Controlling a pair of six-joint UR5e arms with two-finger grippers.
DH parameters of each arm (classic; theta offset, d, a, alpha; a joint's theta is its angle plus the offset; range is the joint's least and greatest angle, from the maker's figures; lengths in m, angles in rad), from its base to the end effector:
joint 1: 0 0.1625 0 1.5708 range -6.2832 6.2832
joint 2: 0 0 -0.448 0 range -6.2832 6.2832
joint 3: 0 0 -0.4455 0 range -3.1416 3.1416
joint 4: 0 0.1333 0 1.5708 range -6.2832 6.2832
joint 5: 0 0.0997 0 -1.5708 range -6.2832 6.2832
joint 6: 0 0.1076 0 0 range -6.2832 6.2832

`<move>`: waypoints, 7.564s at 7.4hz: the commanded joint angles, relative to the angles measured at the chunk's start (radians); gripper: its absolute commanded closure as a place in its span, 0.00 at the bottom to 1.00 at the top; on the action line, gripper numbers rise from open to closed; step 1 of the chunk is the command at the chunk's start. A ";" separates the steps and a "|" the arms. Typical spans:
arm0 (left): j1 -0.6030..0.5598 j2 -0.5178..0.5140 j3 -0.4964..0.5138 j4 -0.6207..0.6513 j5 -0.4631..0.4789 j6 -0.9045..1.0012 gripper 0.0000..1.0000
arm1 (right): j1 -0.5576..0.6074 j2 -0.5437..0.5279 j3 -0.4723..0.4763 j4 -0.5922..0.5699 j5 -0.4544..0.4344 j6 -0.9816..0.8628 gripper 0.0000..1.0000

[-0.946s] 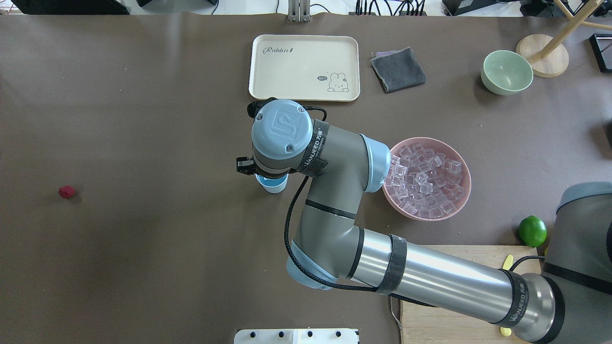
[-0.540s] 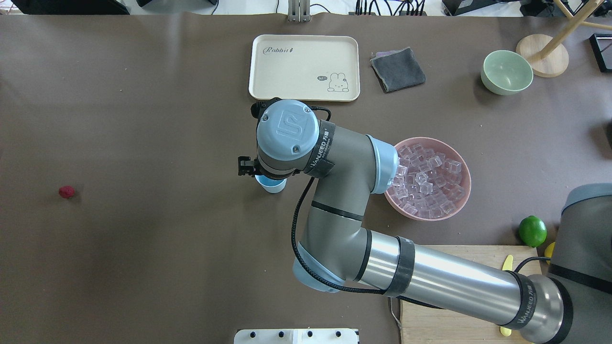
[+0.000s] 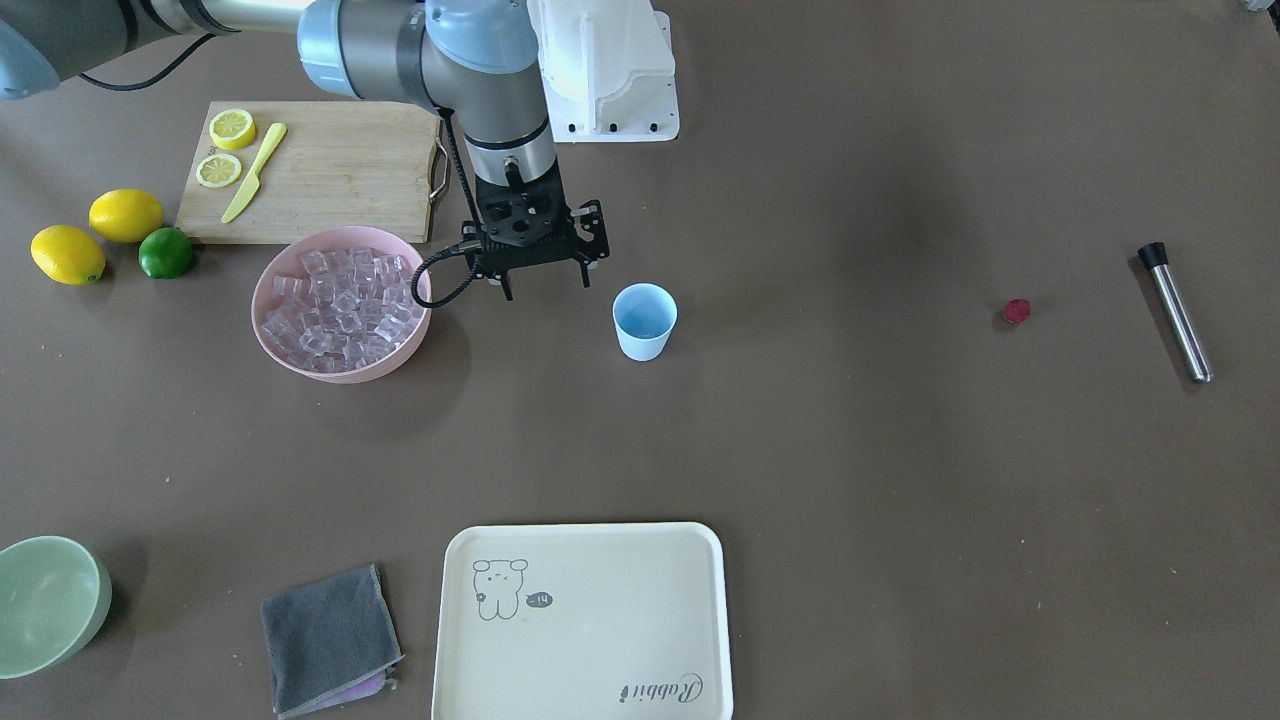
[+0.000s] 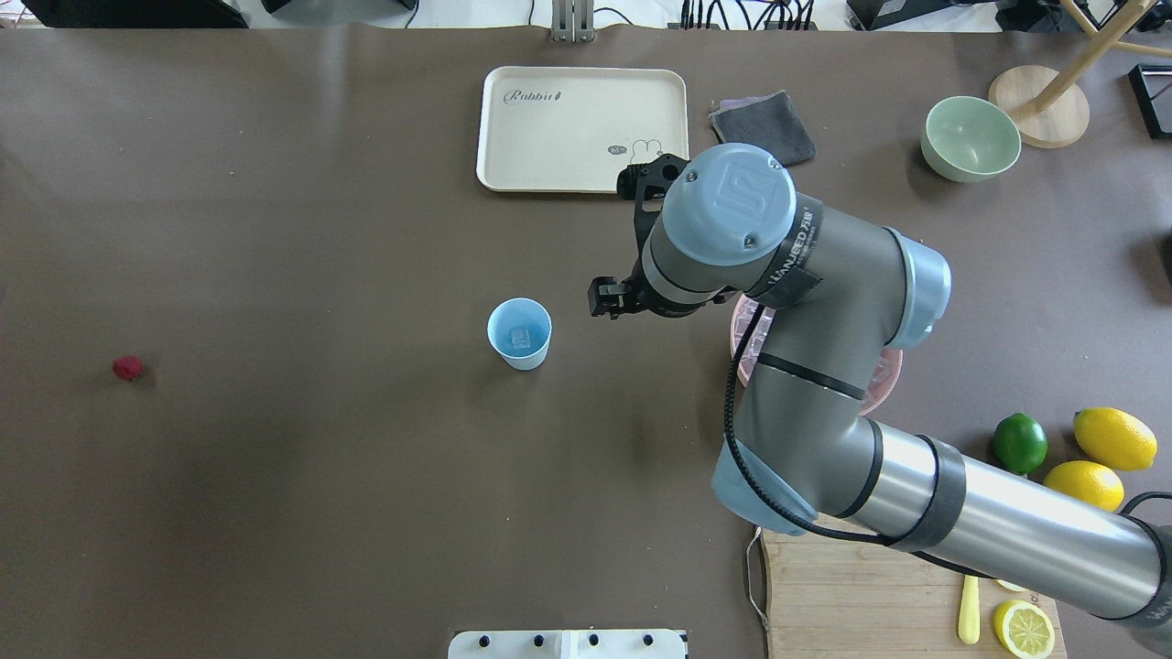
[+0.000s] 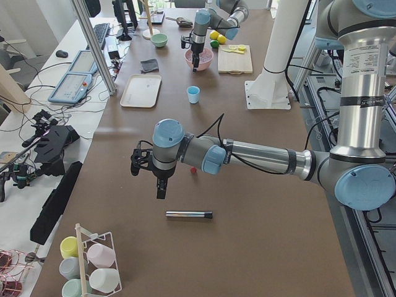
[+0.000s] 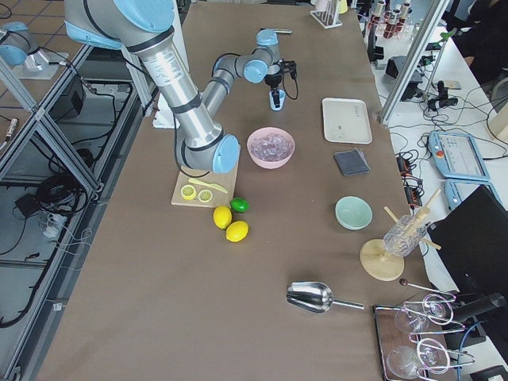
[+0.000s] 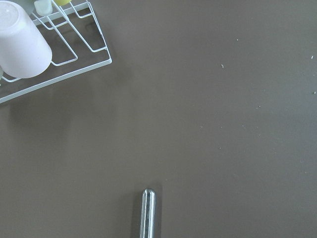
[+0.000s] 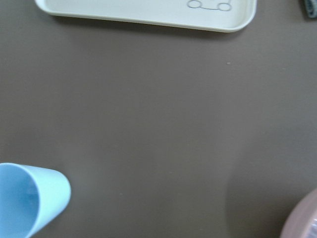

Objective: Mash ice and strawberries in cup
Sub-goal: 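Move the empty scoop back into the pink ice bowl, then dig the scoop through the ice cubes to fill it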

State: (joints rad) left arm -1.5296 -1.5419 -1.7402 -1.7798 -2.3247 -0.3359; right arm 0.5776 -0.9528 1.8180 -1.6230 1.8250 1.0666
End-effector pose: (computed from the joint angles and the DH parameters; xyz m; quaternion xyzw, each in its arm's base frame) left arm -0.0370 -0.5507 0.5875 0.0909 0.3864 -0.0711 0.9151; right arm -0.5223 -0.4672 0.1877 0.1021 -0.3962 -0.0167 0.9123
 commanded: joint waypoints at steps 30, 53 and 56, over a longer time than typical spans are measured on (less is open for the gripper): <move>0.000 -0.034 -0.025 0.000 -0.001 0.000 0.01 | -0.041 -0.208 0.107 -0.247 0.051 0.107 0.45; 0.002 -0.037 -0.024 0.003 -0.001 -0.002 0.01 | -0.018 -0.196 0.089 -0.281 0.025 -0.066 0.56; 0.002 -0.037 -0.022 0.003 0.001 -0.002 0.01 | -0.010 -0.193 0.092 -0.282 0.027 -0.089 0.55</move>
State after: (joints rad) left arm -1.5279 -1.5790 -1.7626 -1.7763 -2.3242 -0.3375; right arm 0.5693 -1.1471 1.9123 -1.9048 1.8543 0.9843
